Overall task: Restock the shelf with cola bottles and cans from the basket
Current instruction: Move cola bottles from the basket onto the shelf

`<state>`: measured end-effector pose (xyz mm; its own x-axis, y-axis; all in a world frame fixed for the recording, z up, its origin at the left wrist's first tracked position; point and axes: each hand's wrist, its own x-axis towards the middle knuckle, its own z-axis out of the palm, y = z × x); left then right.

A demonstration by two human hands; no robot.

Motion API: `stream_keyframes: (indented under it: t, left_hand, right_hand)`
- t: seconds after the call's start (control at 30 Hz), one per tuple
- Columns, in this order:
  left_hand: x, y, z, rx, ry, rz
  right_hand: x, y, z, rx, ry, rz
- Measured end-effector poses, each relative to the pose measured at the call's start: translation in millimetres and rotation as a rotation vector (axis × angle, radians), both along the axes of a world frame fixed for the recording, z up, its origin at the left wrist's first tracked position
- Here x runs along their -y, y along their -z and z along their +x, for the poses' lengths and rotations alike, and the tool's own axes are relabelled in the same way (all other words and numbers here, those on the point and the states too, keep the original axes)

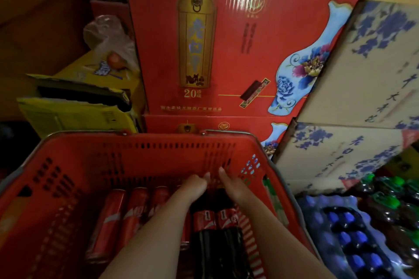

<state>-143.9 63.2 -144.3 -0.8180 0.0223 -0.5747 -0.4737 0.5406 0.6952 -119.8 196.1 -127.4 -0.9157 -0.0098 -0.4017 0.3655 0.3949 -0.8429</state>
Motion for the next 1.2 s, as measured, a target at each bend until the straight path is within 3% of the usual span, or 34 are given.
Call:
stream_keyframes:
  t: [0.2,0.33,0.47,0.6,0.77,1.2]
  left_hand:
    - [-9.8,11.1,-5.1,0.003,0.144,0.054]
    - [-4.6,26.6,-9.4,0.046,0.078,0.181]
    - [-6.9,26.2,-1.4,-0.031,0.038,0.191]
    - [-3.8,23.1,9.2,-0.075,-0.048,0.304]
    - [10.0,24.0,23.0,-0.184,-0.028,0.237]
    - [37.8,-7.9,21.0,0.037,-0.105,0.363]
  right_hand:
    - [-2.2,21.7,-12.4,0.027,0.002,-0.057]
    - [-16.6,56.8,-23.1,0.103,0.034,-0.172]
    - [-18.1,43.3,-17.0,0.152,0.035,-0.282]
    - [-11.0,22.9,-11.2,0.19,0.035,-0.259]
    - [-13.6,31.3,-8.1,0.248,0.084,-0.387]
    - [5.7,38.1,-10.2,0.304,0.116,-0.402]
